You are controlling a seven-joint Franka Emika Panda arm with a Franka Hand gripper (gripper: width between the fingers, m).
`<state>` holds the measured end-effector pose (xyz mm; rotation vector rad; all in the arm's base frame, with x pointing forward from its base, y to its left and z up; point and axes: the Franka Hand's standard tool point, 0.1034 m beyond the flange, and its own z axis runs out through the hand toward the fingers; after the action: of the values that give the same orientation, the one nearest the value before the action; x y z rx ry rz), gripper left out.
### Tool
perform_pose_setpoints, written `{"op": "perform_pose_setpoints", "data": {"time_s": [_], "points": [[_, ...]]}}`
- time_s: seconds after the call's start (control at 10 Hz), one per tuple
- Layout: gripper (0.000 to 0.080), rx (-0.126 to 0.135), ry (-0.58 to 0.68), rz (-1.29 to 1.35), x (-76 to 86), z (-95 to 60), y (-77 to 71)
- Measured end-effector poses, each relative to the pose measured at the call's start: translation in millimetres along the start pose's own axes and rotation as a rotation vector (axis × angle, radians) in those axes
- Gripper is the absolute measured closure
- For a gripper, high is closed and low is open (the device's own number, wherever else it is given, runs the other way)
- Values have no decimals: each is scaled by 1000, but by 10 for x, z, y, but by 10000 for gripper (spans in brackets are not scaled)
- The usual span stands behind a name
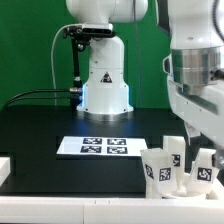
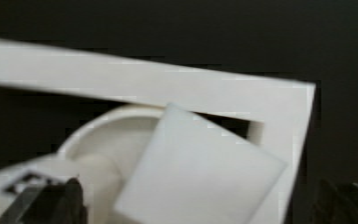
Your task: Assemble stool
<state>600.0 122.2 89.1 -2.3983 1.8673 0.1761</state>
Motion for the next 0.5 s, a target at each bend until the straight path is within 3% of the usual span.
{"op": "perform_pose_setpoints", "data": {"time_s": [0.1, 0.5], "points": [[153, -21, -2, -104, -43, -57, -16], [150, -23, 13, -425, -14, -49, -20]]}}
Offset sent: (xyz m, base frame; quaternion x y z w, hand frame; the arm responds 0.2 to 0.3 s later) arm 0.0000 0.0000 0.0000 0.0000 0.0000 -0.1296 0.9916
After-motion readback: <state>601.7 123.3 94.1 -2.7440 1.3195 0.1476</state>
